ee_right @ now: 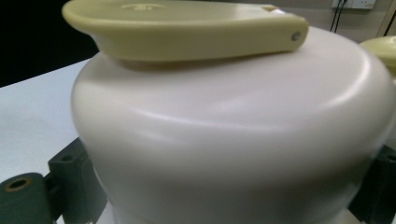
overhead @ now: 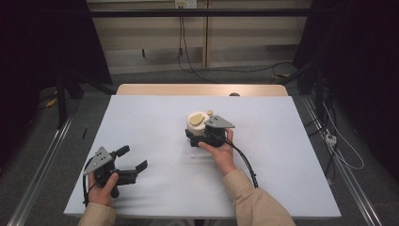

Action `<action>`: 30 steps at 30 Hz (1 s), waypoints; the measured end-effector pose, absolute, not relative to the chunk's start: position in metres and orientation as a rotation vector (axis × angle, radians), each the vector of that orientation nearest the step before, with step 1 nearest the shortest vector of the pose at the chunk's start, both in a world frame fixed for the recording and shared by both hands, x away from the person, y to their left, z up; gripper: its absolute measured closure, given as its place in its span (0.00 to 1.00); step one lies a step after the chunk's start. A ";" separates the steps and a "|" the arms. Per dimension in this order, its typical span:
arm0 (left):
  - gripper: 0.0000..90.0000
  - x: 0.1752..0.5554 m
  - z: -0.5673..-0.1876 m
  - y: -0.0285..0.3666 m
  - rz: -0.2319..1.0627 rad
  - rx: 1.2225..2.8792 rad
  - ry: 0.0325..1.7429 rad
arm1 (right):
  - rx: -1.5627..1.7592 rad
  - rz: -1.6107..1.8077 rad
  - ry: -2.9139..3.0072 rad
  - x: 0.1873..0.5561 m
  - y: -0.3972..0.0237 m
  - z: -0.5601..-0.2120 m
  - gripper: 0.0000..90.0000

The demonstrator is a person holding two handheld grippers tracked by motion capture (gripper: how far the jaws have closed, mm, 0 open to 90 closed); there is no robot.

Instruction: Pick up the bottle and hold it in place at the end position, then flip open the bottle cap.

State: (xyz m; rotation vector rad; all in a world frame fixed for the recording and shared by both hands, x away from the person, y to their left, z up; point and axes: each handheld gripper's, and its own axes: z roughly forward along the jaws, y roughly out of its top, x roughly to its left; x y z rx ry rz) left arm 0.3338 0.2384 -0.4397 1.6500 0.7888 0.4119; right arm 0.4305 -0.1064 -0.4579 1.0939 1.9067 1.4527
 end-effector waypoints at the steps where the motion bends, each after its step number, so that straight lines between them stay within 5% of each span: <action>1: 0.04 0.334 -0.439 0.238 0.408 1.650 0.784 | 1.095 1.455 1.906 0.430 -0.106 -0.458 0.07; 30: 0.09 0.361 -0.421 0.196 0.246 1.737 0.785 | 1.094 1.457 1.923 0.431 -0.108 -0.458 0.07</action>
